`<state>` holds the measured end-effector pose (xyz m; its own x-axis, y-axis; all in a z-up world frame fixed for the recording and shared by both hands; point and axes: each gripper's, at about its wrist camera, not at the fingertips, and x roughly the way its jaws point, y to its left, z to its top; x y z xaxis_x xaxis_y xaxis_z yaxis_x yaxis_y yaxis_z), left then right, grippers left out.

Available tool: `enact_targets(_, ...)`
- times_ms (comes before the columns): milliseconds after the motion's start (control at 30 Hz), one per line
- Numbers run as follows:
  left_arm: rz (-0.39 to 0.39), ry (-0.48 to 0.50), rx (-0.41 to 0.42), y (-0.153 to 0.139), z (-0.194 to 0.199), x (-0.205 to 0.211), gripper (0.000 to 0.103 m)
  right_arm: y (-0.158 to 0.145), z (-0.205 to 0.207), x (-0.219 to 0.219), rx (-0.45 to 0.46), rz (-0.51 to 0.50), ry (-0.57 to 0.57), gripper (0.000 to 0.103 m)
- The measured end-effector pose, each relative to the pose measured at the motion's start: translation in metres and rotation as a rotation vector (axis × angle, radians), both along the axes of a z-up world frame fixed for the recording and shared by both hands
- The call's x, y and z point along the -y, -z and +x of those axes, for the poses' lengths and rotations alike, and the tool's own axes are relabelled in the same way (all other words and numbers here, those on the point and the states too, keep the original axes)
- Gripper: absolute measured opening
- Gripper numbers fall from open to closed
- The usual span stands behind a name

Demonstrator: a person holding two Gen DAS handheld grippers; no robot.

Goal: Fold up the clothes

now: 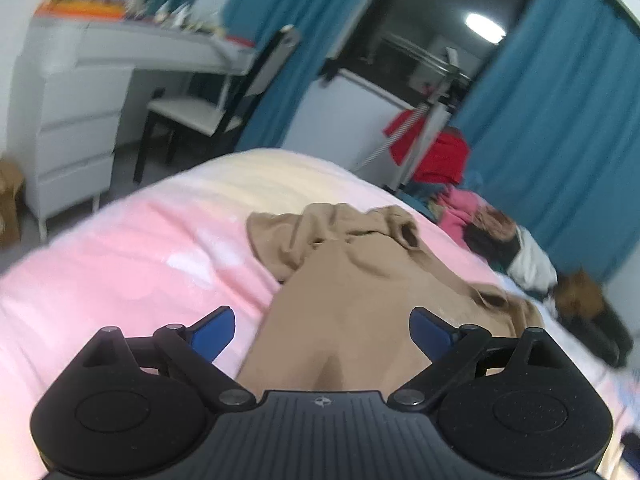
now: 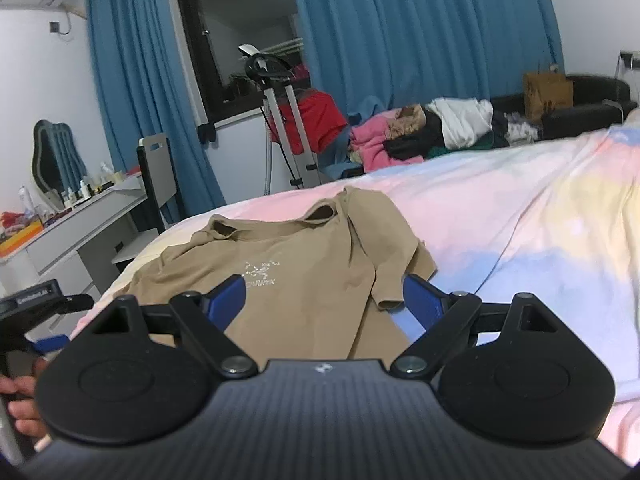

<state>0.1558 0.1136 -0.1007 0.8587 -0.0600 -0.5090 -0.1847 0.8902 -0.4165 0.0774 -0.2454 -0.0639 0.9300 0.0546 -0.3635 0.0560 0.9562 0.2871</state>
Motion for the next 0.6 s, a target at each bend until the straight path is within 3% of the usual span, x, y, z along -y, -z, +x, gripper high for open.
enact_targets(133,-0.040,-0.045,-0.018,0.017,0.035,-0.018,0.088,0.012,0.013,0.007,-0.038,0.045,0.000,0.087)
enact_targets(267,-0.081,-0.090,-0.035,0.033,0.070,-0.037,0.070,0.024,0.028,0.011,-0.059,0.084,0.002,0.087)
enact_targets(400,-0.121,-0.135,-0.053,0.050,0.106,-0.055,0.068,0.039,0.044,0.008,-0.090,0.099,-0.002,0.087)
enact_targets(433,-0.088,-0.127,-0.046,0.048,0.110,-0.053,0.065,0.042,0.049,0.007,-0.101,0.097,-0.002,0.087)
enact_targets(500,-0.021,-0.086,-0.031,0.043,0.115,-0.048,0.040,0.047,0.055,0.006,-0.121,0.098,-0.001,0.087)
enact_targets(533,0.006,-0.054,-0.024,0.040,0.118,-0.045,0.018,0.048,0.058,0.007,-0.129,0.102,0.002,0.087)
enact_targets(567,0.033,-0.022,-0.018,0.038,0.120,-0.043,0.010,0.049,0.059,0.007,-0.135,0.106,0.005,0.087)
enact_targets(600,0.044,-0.006,-0.021,0.035,0.122,-0.042,0.010,0.050,0.060,0.008,-0.141,0.110,0.007,0.087)
